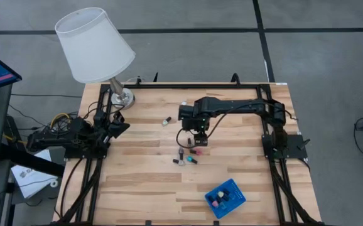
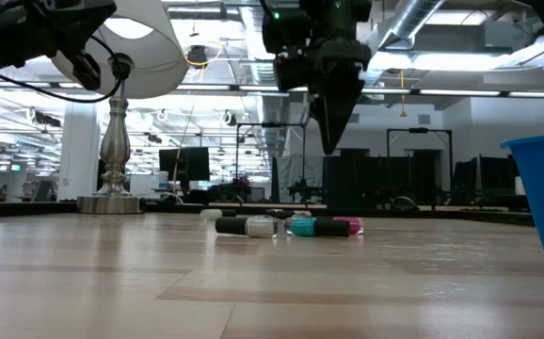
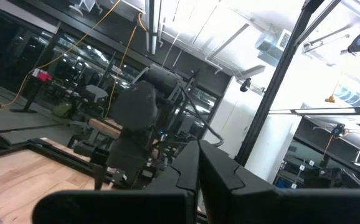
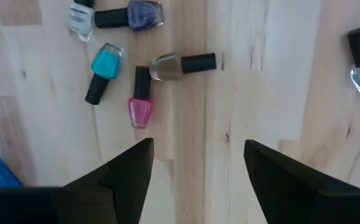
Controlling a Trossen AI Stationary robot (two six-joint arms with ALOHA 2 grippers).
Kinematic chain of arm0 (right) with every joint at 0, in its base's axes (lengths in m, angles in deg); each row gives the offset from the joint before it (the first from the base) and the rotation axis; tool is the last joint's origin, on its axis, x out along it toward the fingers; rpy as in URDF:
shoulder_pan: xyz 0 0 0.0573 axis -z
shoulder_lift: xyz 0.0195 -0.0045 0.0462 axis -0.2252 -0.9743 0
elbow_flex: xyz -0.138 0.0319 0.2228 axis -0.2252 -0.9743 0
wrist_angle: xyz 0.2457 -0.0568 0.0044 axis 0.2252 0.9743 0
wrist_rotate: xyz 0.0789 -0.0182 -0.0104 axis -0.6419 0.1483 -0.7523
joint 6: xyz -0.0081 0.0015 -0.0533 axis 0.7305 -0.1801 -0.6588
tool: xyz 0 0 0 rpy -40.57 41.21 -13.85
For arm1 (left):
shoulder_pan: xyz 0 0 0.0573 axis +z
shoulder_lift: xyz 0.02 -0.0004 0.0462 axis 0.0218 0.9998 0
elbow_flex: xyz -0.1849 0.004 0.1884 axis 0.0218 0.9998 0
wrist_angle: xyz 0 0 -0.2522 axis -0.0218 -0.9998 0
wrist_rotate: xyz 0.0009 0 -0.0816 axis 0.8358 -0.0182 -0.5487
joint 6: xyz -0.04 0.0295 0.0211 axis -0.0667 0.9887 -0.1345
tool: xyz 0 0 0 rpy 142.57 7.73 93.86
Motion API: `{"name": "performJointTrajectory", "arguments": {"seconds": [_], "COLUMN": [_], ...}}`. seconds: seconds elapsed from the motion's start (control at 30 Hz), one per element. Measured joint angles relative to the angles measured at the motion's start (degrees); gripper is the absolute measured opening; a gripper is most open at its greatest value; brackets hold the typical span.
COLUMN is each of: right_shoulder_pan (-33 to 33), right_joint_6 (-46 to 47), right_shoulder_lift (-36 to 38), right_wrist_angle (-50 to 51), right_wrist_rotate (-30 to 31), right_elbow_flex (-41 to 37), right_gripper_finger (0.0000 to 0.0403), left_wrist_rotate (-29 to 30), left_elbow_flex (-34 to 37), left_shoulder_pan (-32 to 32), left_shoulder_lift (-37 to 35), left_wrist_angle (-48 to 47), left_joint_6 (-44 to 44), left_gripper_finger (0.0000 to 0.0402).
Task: Pick & Place Nail Polish
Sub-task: Put the red nail polish into the blue bin
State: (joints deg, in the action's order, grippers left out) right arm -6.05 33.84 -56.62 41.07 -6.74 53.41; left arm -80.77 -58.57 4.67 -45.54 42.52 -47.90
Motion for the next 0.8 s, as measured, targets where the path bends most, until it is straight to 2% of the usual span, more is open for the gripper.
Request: {"name": "performJointTrajectory", "arguments": {"seconds": [0.23, 0.4, 0.5, 0.8], "right_shoulder_pan": [0.68, 1.4, -0.05, -8.0], "right_joint_6": [0.09, 2.29, 2.34, 5.34], "right_shoulder_lift": [5.51, 10.75, 10.94, 8.49], "right_wrist_angle": [-7.44, -17.64, -20.8, -27.72], "right_wrist_rotate": [-0.02, 0.15, 0.22, 1.51], "right_elbow_flex": [-14.61, -24.23, -26.43, -26.58], "right_gripper_finger": [0.0242, 0.0242, 0.0242, 0.0242], "left_wrist_rotate": [0.0, -0.01, 0.0, 0.01], "left_elbow_flex": [-0.01, 0.0, -0.01, 0.0], "left_shoulder_pan": [-0.01, 0.0, -0.01, 0.0], "left_shoulder_lift": [0.0, 0.0, 0.0, 0.0], "left_wrist_angle": [0.02, 0.0, -0.01, 0.0], "left_joint_6": [-0.01, 0.01, -0.01, -0.01], "left_gripper_finger": [0.0001, 0.0001, 0.0001, 0.0001]}}
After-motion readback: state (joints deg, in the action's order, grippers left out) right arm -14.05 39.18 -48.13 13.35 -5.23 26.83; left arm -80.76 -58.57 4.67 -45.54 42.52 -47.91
